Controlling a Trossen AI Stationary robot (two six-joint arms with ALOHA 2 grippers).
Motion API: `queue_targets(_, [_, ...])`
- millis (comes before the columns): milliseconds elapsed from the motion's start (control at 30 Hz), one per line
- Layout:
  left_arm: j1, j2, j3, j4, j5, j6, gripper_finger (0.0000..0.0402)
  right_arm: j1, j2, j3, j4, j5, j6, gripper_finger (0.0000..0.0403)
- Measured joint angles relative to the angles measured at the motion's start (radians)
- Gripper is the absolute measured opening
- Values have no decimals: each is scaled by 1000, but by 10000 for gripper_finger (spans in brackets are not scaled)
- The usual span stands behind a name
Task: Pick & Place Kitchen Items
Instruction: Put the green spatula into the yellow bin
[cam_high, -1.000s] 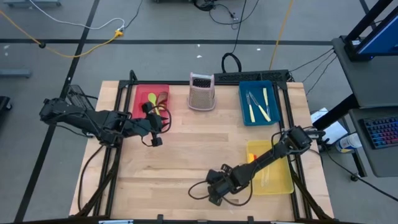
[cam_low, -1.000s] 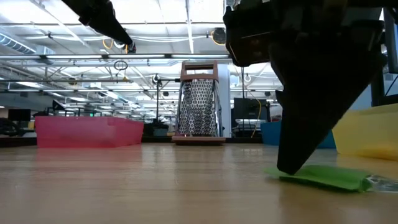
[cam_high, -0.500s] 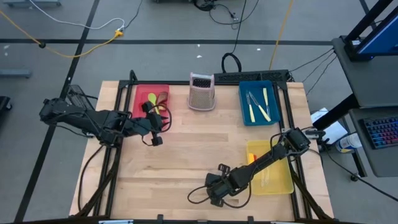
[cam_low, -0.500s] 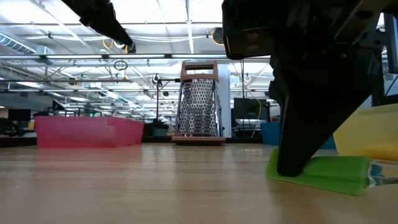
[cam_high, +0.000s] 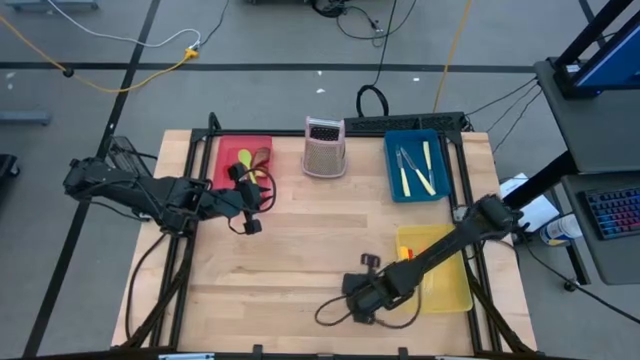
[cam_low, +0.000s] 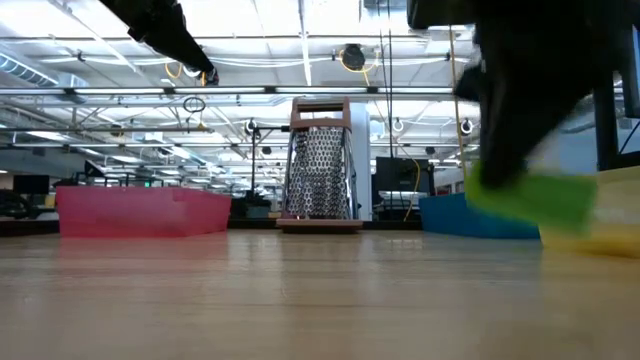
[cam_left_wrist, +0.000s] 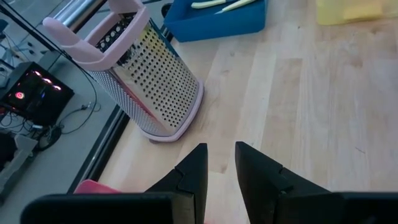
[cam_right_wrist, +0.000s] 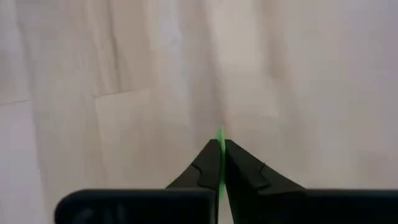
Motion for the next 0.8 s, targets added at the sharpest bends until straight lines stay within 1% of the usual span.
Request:
queue_targets(167, [0,0,0,-1,0,-13,88,4,-147,2,-255,80,68,4])
queue_targets(300, [0,0,0,-1,0,-18,88,22,-285,5,-378,176,85,3])
queue_targets(367, [0,0,0,-1,0,-19,88,31,-351,6,-464,248,139,3])
queue_targets(433, [0,0,0,-1,0,-19,88,49,-402,4,-569,334,228,4])
queue_targets(467, [0,0,0,-1,0,-19,88,58,-424,4,-616,350,280,4])
queue_targets(500, [0,0,0,-1,0,-19,88,64,-445,4,-661,346,331,4])
queue_targets(567, [0,0,0,-1,0,-17,88,83,-476,-19,-724,297,412,4])
queue_targets(633, [0,0,0,-1,0,-16,88,104,-497,-80,-732,268,485,4])
queue_targets(700, [0,0,0,-1,0,-16,88,117,-519,-156,-682,232,549,4])
queue_targets(800, [0,0,0,-1,0,-15,88,126,-551,-276,-579,150,591,4])
